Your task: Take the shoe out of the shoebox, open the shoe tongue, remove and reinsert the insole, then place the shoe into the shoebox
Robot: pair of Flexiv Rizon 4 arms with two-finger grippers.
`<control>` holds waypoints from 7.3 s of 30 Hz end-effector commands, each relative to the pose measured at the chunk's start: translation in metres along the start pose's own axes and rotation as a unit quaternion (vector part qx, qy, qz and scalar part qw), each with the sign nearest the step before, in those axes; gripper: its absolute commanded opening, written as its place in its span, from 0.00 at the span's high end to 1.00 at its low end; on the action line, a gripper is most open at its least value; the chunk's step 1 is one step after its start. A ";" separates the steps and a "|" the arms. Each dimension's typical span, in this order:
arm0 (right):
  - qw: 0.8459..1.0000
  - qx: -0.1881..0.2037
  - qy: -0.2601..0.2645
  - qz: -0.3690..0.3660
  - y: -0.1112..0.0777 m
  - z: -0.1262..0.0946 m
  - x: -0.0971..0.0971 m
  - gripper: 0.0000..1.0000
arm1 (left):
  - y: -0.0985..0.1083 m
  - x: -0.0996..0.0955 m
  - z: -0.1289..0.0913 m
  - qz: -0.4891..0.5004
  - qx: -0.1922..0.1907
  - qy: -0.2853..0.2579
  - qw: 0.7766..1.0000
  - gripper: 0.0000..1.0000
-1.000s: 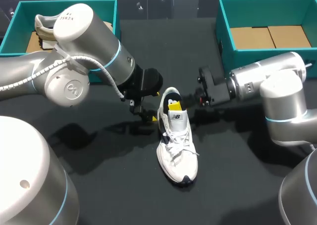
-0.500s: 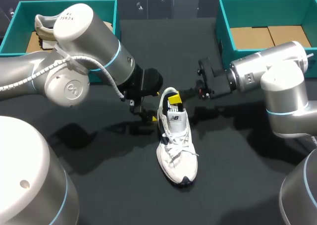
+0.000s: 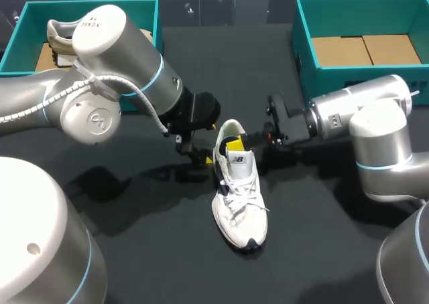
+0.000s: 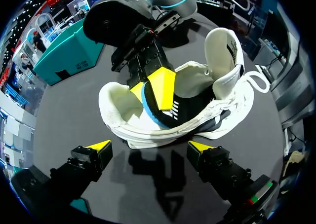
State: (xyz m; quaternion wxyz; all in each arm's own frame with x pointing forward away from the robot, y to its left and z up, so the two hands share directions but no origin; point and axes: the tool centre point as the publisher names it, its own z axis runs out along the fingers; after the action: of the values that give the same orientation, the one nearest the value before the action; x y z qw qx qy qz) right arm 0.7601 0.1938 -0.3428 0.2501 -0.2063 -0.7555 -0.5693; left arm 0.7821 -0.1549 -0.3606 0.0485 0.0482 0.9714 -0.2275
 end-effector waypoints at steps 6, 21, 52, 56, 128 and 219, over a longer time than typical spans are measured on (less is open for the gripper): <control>1.000 0.006 -0.014 -0.004 0.006 -0.009 0.007 0.65 | 0.002 0.000 -0.008 0.004 -0.001 -0.009 1.000 0.00; 0.999 0.014 -0.030 -0.013 0.017 -0.018 0.014 0.61 | 0.010 -0.003 -0.028 0.014 -0.010 -0.027 0.999 0.00; 0.980 0.031 -0.143 0.135 0.005 -0.121 -0.011 0.60 | 0.076 -0.033 -0.105 0.036 -0.044 -0.028 0.998 0.00; 0.974 0.036 -0.160 0.157 0.007 -0.137 -0.013 0.60 | 0.088 -0.039 -0.117 0.043 -0.045 -0.025 0.998 0.00; 0.700 0.240 -0.643 0.200 0.055 -0.057 0.032 1.00 | 0.118 -0.057 -0.199 0.175 -0.013 0.009 0.984 0.00; 0.665 0.249 -0.640 0.295 -0.023 -0.016 -0.059 1.00 | 0.118 -0.057 -0.199 0.175 -0.013 0.009 0.984 0.00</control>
State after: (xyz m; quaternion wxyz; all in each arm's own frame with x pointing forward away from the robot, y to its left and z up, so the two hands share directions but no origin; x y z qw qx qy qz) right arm 0.7906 0.1756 -0.3787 -0.1267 -0.6610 -0.7390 0.0295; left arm 0.8387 0.0349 -0.2290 0.0790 0.2183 0.9511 -0.2038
